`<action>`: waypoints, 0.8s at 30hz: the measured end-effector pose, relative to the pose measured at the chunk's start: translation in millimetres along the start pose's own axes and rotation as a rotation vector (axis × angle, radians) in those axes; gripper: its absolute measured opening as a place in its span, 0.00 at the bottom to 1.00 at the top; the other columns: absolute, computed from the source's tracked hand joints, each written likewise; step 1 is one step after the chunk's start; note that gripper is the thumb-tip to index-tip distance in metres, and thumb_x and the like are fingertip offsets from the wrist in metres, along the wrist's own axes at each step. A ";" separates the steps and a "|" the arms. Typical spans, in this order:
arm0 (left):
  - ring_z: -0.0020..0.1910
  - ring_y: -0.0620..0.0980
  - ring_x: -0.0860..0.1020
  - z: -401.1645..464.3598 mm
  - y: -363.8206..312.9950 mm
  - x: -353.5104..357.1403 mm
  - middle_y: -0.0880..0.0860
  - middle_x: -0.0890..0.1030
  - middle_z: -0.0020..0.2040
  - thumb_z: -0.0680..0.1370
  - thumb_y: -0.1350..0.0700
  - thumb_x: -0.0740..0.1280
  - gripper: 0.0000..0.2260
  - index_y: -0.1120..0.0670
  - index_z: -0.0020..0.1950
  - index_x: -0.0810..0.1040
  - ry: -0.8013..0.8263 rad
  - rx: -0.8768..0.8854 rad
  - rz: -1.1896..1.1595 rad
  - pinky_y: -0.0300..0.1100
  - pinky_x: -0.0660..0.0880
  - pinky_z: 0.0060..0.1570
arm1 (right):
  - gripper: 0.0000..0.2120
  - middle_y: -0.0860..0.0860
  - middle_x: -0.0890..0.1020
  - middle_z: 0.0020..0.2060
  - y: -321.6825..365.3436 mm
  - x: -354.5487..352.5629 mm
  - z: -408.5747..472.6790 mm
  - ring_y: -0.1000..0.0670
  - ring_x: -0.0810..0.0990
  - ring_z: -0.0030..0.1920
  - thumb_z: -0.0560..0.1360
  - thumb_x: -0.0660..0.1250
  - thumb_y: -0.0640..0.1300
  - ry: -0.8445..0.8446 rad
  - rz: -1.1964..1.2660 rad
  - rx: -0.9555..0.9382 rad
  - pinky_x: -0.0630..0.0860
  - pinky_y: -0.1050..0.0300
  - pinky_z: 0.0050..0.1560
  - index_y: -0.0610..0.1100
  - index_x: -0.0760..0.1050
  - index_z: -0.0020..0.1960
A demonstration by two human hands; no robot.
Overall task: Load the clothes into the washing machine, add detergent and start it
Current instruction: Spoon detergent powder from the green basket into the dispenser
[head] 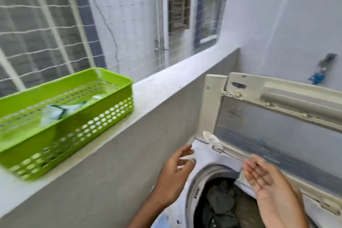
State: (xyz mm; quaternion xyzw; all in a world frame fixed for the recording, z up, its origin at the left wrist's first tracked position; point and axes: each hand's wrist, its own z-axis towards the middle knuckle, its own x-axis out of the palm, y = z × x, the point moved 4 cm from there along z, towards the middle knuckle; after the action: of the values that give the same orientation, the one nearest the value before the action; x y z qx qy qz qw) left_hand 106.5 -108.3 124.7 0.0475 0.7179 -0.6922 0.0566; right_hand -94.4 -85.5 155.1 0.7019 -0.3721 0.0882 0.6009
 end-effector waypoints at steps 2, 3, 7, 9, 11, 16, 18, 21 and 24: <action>0.47 0.32 0.77 -17.4 -16.2 -31.1 0.44 0.79 0.58 0.79 0.60 0.65 0.15 0.48 0.64 0.73 -0.111 0.067 0.025 0.26 0.72 0.47 | 0.19 0.44 0.84 0.29 1.1 26.4 -11.0 0.51 0.84 0.31 0.75 0.61 0.35 0.090 -0.003 0.046 0.79 0.65 0.30 0.40 0.83 0.29; 0.49 0.33 0.77 -27.1 -25.0 -45.3 0.44 0.79 0.58 0.79 0.59 0.65 0.14 0.47 0.63 0.73 -0.161 0.107 0.049 0.26 0.72 0.47 | 0.18 0.44 0.84 0.29 1.5 38.9 -15.8 0.52 0.84 0.31 0.75 0.62 0.36 0.134 -0.001 0.065 0.78 0.65 0.30 0.41 0.83 0.29; 0.51 0.37 0.78 -67.6 -53.4 -88.4 0.40 0.80 0.56 0.74 0.50 0.63 0.16 0.42 0.61 0.74 -0.319 0.228 0.150 0.35 0.75 0.53 | 0.06 0.46 0.83 0.28 4.0 89.5 -38.2 0.54 0.84 0.31 0.62 0.71 0.41 0.345 0.009 0.134 0.78 0.67 0.31 0.42 0.83 0.28; 0.51 0.37 0.78 -85.7 -68.1 -103.6 0.38 0.80 0.55 0.74 0.50 0.63 0.14 0.41 0.60 0.75 -0.390 0.303 0.218 0.37 0.76 0.53 | 0.14 0.48 0.83 0.29 2.8 108.4 -43.3 0.54 0.84 0.32 0.70 0.66 0.38 0.422 -0.003 0.158 0.78 0.67 0.32 0.43 0.83 0.28; 0.50 0.36 0.79 -102.9 -84.8 -117.9 0.36 0.80 0.54 0.75 0.51 0.63 0.12 0.41 0.57 0.77 -0.482 0.388 0.293 0.36 0.76 0.51 | 0.09 0.48 0.84 0.30 3.1 131.3 -53.4 0.54 0.84 0.33 0.65 0.66 0.39 0.500 -0.002 0.191 0.78 0.67 0.33 0.42 0.83 0.28; 0.47 0.38 0.79 -132.2 -118.6 -152.2 0.38 0.82 0.48 0.75 0.52 0.63 0.08 0.43 0.50 0.80 -0.788 0.546 0.496 0.37 0.76 0.46 | 0.03 0.47 0.83 0.30 1.0 176.9 -71.3 0.53 0.84 0.32 0.66 0.69 0.39 0.626 -0.033 0.230 0.79 0.66 0.33 0.39 0.80 0.38; 0.48 0.42 0.79 -136.8 -127.8 -164.6 0.40 0.81 0.48 0.75 0.49 0.62 0.08 0.43 0.50 0.80 -0.918 0.567 0.617 0.41 0.74 0.47 | 0.05 0.46 0.83 0.29 -2.2 189.8 -74.7 0.53 0.83 0.32 0.74 0.63 0.36 0.655 -0.062 0.250 0.79 0.66 0.33 0.38 0.77 0.41; 0.51 0.46 0.78 -129.8 -132.3 -182.2 0.42 0.81 0.50 0.76 0.50 0.63 0.09 0.45 0.52 0.79 -1.011 0.509 0.732 0.41 0.71 0.48 | 0.05 0.45 0.83 0.30 -7.7 205.6 -76.4 0.52 0.84 0.32 0.73 0.65 0.36 0.667 -0.099 0.264 0.79 0.65 0.32 0.37 0.77 0.41; 0.53 0.48 0.78 -114.8 -131.8 -196.0 0.43 0.82 0.53 0.77 0.50 0.63 0.10 0.46 0.57 0.78 -1.010 0.431 0.800 0.44 0.73 0.50 | 0.03 0.44 0.83 0.30 -11.9 217.2 -76.8 0.52 0.84 0.32 0.73 0.66 0.37 0.677 -0.127 0.253 0.79 0.64 0.32 0.37 0.78 0.41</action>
State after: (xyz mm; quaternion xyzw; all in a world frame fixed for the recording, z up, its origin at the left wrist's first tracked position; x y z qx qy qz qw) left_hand 279.2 3.5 287.8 -0.0094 0.3766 -0.6828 0.6261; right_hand 91.5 -106.1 290.0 0.7233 -0.0942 0.3235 0.6028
